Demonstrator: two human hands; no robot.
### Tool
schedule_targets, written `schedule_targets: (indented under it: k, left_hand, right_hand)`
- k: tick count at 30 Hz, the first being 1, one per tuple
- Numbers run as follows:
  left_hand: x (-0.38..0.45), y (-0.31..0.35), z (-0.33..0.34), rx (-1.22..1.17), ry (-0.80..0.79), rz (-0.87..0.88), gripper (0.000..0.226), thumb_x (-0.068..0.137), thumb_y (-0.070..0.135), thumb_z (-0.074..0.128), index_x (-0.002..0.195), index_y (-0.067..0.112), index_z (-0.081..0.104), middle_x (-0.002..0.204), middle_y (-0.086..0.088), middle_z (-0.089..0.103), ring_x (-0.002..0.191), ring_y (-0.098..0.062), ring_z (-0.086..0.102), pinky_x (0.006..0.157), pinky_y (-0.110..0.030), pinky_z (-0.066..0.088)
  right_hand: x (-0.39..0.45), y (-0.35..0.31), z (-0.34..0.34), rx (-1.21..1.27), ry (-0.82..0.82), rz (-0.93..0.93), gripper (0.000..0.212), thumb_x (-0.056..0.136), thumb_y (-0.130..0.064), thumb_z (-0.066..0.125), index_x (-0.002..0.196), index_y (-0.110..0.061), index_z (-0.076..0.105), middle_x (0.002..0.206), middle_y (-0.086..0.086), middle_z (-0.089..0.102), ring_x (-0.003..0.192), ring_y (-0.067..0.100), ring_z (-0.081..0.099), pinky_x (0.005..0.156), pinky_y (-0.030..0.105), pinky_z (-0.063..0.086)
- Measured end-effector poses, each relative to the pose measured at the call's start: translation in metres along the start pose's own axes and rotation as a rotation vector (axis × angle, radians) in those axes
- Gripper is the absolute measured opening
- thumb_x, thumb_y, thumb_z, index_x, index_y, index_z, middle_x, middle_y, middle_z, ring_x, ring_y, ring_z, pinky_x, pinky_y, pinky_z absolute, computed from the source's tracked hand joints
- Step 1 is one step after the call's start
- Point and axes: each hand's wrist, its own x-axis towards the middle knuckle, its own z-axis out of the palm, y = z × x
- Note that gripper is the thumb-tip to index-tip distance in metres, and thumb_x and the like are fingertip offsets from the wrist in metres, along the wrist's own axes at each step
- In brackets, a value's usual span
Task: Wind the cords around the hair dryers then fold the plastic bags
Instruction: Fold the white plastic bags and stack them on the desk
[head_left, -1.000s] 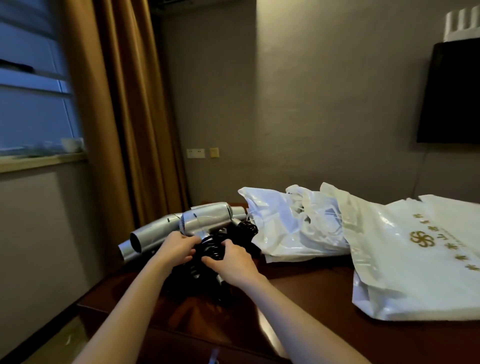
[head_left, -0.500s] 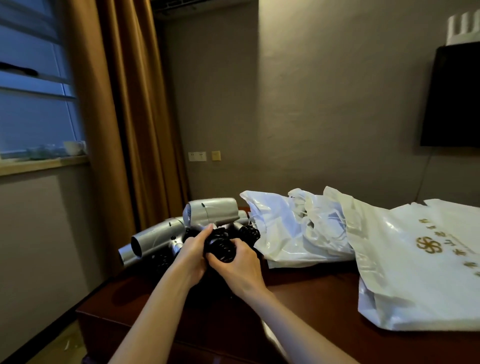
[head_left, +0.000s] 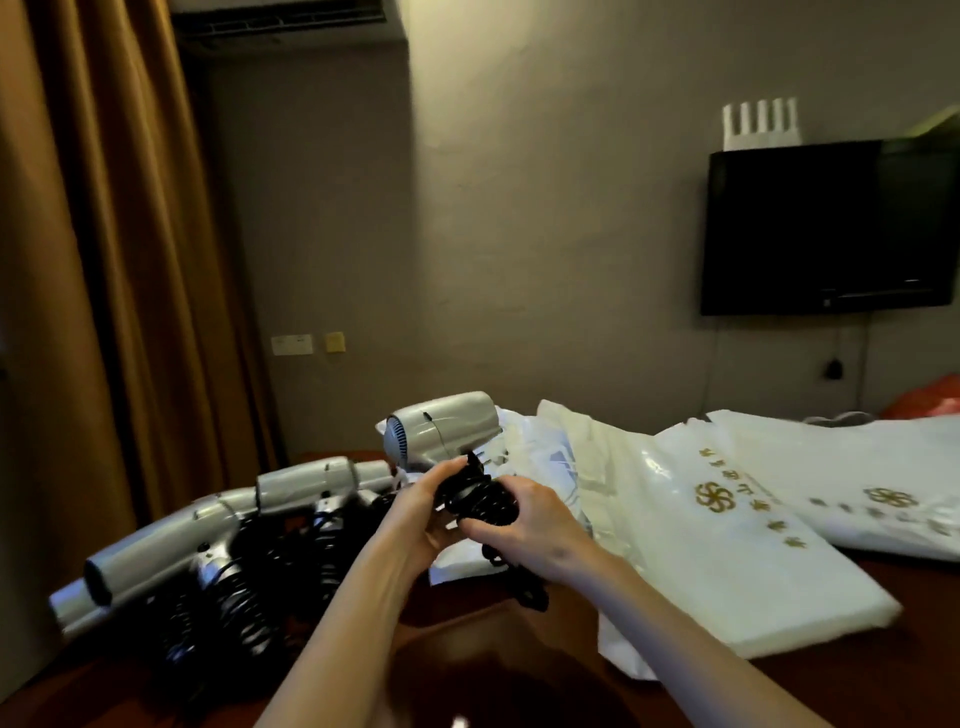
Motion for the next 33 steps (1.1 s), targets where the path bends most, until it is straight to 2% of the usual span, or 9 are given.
schedule_targets:
  k: [3,7,11,14,18,23,26,30,33]
  left_hand:
    - [0.006,-0.017,0.03,0.017,-0.051,-0.061,0.011,0.093,0.019,0.06,0.088,0.011,0.065,0.074,-0.006,0.068,0.07,-0.019,0.063,0.061,-0.034,0.051]
    - [0.012,-0.038,0.05,-0.01,-0.098,-0.183,0.01,0.088,0.017,0.064,0.085,0.008,0.063,0.079,-0.012,0.063,0.073,-0.025,0.06,0.064,-0.033,0.049]
    - [0.015,-0.046,0.044,-0.08,-0.105,-0.233,0.01,0.087,0.016,0.062,0.088,0.006,0.063,0.073,-0.015,0.068,0.076,-0.03,0.061,0.068,-0.038,0.049]
    - [0.02,-0.044,0.032,-0.055,-0.074,-0.162,0.006,0.091,0.014,0.06,0.09,0.008,0.063,0.062,-0.009,0.069,0.076,-0.028,0.061,0.071,-0.04,0.048]
    - [0.017,-0.045,0.031,-0.08,-0.091,-0.144,0.005,0.09,0.013,0.063,0.093,0.009,0.064,0.066,-0.006,0.071,0.065,-0.021,0.068,0.064,-0.035,0.056]
    - [0.009,-0.046,0.06,-0.1,-0.145,-0.142,0.008,0.091,0.016,0.064,0.092,0.008,0.063,0.07,-0.01,0.069,0.06,-0.02,0.069,0.045,-0.027,0.053]
    - [0.002,-0.046,0.079,-0.126,-0.206,-0.173,0.017,0.096,0.017,0.055,0.082,0.006,0.055,0.056,-0.009,0.064,0.046,-0.019,0.064,0.04,-0.023,0.049]
    - [-0.007,-0.046,0.102,-0.133,-0.314,-0.192,0.017,0.091,0.014,0.053,0.078,0.004,0.058,0.064,-0.014,0.064,0.057,-0.026,0.061,0.063,-0.036,0.051]
    - [-0.011,-0.045,0.127,-0.124,-0.323,-0.19,0.019,0.096,0.013,0.051,0.08,0.003,0.057,0.061,-0.013,0.064,0.05,-0.022,0.063,0.059,-0.033,0.051]
  right_hand:
    - [-0.005,0.025,-0.04,0.098,-0.071,0.113,0.049,0.079,-0.062,0.061,0.089,-0.015,0.068,0.082,-0.002,0.066,0.079,0.011,0.061,0.078,0.035,0.048]
    - [-0.001,0.076,-0.055,-0.047,0.339,0.361,0.058,0.086,-0.054,0.057,0.128,-0.015,0.05,0.129,0.007,0.051,0.12,0.023,0.048,0.1,0.039,0.041]
    - [-0.02,0.128,-0.033,-0.454,0.005,0.546,0.084,0.077,-0.069,0.054,0.14,-0.017,0.031,0.142,0.007,0.036,0.133,0.03,0.034,0.106,0.05,0.033]
    - [-0.027,0.142,-0.035,-0.534,-0.041,0.482,0.065,0.082,-0.058,0.052,0.133,-0.019,0.044,0.137,0.005,0.045,0.129,0.026,0.039,0.106,0.047,0.032]
    - [-0.043,0.151,-0.077,-0.275,-0.176,0.36,0.025,0.097,-0.039,0.043,0.109,-0.024,0.059,0.113,-0.003,0.06,0.106,0.019,0.055,0.093,0.032,0.041]
    - [-0.074,0.154,-0.13,0.062,-0.271,0.472,0.031,0.105,-0.023,0.034,0.099,-0.015,0.063,0.106,0.001,0.064,0.098,0.014,0.059,0.1,0.038,0.041]
    - [-0.084,0.141,-0.155,0.139,-0.336,0.548,0.026,0.103,-0.035,0.035,0.108,-0.021,0.057,0.116,-0.01,0.058,0.104,0.002,0.055,0.095,0.017,0.041]
    - [-0.083,0.139,-0.18,0.08,-0.23,0.519,0.058,0.084,-0.067,0.05,0.111,-0.016,0.061,0.121,0.0,0.062,0.1,0.004,0.06,0.081,0.009,0.046]
    - [-0.085,0.124,-0.187,-0.059,-0.091,0.419,0.032,0.102,-0.035,0.031,0.102,-0.018,0.058,0.104,0.001,0.06,0.089,0.002,0.054,0.069,0.002,0.041]
